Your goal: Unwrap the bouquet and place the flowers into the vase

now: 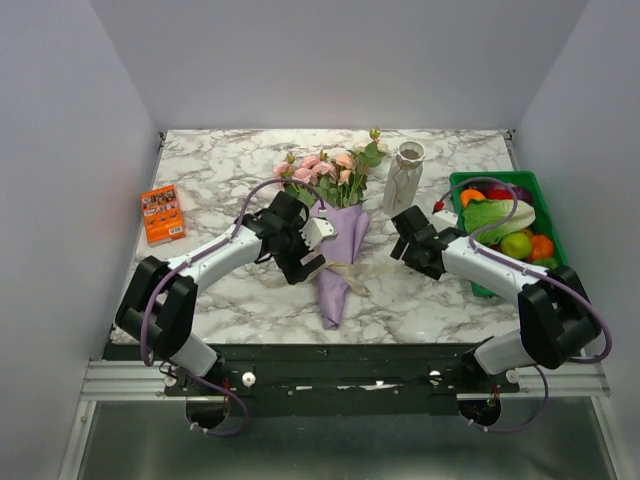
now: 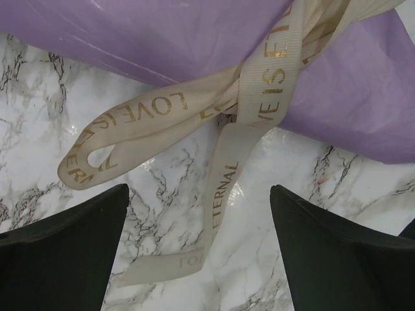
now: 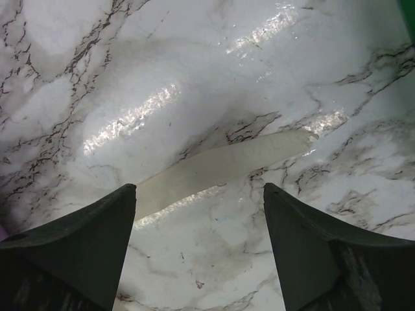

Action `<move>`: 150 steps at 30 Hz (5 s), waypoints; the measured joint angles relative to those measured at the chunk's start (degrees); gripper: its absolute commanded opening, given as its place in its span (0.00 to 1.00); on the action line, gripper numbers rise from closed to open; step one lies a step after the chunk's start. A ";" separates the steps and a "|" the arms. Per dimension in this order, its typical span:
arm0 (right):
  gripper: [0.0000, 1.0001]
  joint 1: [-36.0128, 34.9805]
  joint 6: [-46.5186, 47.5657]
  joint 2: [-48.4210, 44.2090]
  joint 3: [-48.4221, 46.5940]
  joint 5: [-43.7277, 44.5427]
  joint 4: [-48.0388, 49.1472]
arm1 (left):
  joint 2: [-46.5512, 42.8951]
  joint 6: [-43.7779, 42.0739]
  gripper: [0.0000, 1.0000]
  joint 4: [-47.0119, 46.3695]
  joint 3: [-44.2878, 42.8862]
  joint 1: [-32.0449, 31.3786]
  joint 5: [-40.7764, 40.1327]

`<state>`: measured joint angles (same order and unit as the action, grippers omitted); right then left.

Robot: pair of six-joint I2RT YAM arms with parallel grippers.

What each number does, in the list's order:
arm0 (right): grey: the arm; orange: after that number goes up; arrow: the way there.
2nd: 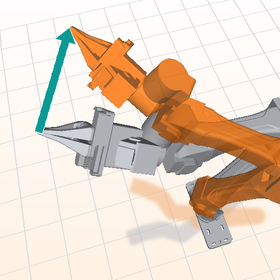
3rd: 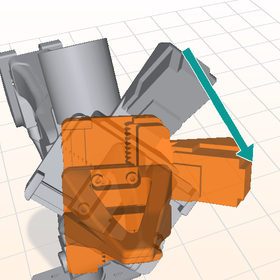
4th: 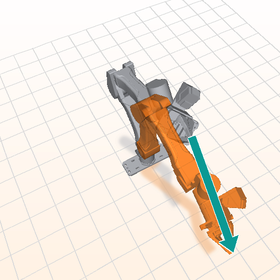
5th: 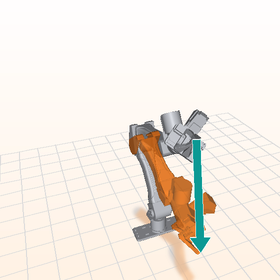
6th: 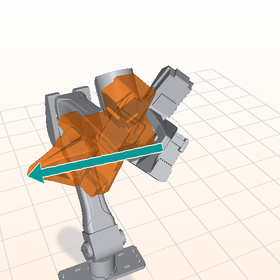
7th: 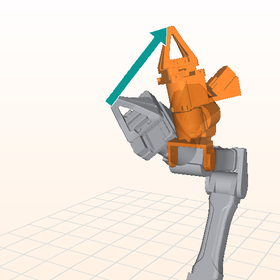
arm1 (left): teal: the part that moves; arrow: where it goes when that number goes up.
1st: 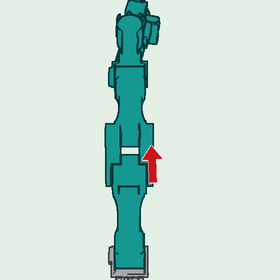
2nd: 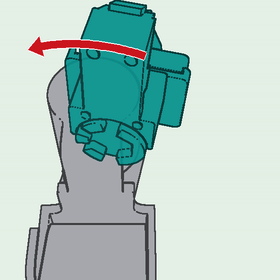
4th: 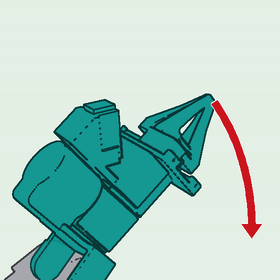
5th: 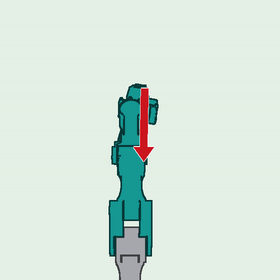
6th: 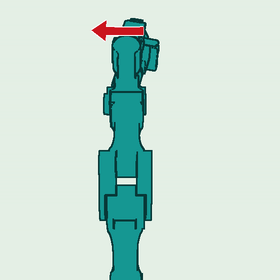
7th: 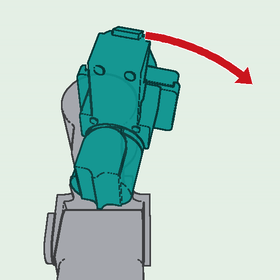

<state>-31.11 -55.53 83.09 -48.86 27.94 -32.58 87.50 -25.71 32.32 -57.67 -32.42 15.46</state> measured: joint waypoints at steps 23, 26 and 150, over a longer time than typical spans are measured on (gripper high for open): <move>0.81 0.00 -3.63 0.07 5.70 0.07 8.72 | 6.23 -1.99 0.47 -7.45 4.72 -2.97 -1.75; 0.78 0.00 -4.07 0.42 6.21 0.04 9.94 | 6.23 -1.81 0.29 -8.02 4.92 -2.97 -1.70; 0.01 -31.19 44.11 -9.33 -1.05 10.32 29.77 | -18.56 3.34 0.99 16.98 -10.23 37.13 1.79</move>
<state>-62.30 -11.42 73.76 -49.91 38.26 -2.81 68.95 -22.37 49.30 -67.90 4.71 17.26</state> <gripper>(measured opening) 0.013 0.988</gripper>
